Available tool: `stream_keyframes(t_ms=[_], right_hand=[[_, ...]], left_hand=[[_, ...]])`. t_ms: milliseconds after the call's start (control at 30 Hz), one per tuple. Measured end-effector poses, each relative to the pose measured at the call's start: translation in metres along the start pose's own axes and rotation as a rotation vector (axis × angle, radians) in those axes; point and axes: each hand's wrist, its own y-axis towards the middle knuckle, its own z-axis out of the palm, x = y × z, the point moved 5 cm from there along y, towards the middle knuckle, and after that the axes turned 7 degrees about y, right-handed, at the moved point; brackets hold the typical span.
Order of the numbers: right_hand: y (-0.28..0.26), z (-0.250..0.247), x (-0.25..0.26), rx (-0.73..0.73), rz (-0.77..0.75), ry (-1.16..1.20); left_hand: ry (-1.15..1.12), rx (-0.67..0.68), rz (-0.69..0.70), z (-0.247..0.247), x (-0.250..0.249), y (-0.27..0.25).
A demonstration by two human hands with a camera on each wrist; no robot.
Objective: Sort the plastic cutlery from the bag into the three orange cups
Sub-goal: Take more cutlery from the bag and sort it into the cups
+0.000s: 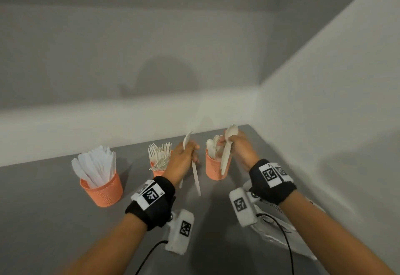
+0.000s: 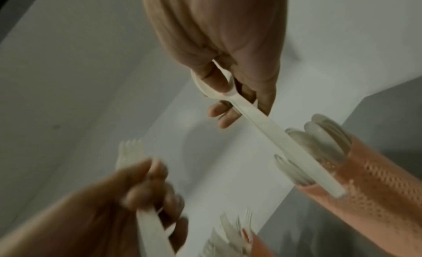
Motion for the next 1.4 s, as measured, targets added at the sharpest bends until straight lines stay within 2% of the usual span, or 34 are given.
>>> stream_keyframes(t_ms=[100, 267, 367, 600, 800, 1000, 1100, 1233, 1400], right_hand=[[0.017, -0.014, 0.017, -0.042, -0.083, -0.002], [0.043, -0.018, 0.026, -0.065, -0.175, -0.084], [0.053, -0.018, 0.017, -0.061, -0.168, -0.129], [0.072, -0.017, -0.017, -0.036, -0.116, -0.208], [0.077, -0.021, -0.035, -0.014, -0.095, -0.517], [0.077, -0.020, -0.039, -0.029, -0.102, -0.690], [0.074, -0.018, -0.034, -0.026, -0.132, -0.702], [0.071, -0.011, -0.030, -0.008, -0.183, -0.767], [0.070, -0.005, -0.029, -0.018, -0.211, -0.823]], left_hand=[[0.037, -0.111, 0.040, -0.027, 0.001, 0.016], [-0.260, -0.256, 0.057, -0.069, -0.017, 0.050], [-0.296, -0.299, 0.078, -0.077, -0.023, 0.065], [-0.040, -0.266, 0.058, -0.061, -0.002, 0.083], [-0.117, -0.183, 0.090, -0.048, 0.004, 0.092], [-0.074, -0.063, 0.091, -0.043, 0.000, 0.094], [-0.056, -0.102, 0.086, -0.055, -0.002, 0.095], [-0.201, -0.165, 0.060, -0.078, 0.001, 0.095], [-0.229, -0.175, 0.072, -0.076, -0.002, 0.087]])
